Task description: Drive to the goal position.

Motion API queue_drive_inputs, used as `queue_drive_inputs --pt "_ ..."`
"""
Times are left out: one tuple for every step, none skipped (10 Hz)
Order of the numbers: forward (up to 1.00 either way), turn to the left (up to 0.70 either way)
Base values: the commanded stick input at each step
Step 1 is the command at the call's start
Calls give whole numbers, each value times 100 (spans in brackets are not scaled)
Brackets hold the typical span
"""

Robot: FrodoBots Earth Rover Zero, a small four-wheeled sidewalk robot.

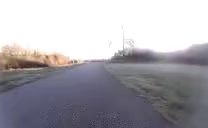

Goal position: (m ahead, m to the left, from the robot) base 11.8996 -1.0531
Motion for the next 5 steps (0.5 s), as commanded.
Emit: queue_drive_inputs --pt "100 37" --pt "100 31" --pt "100 38" --pt "100 41" --pt "100 41"
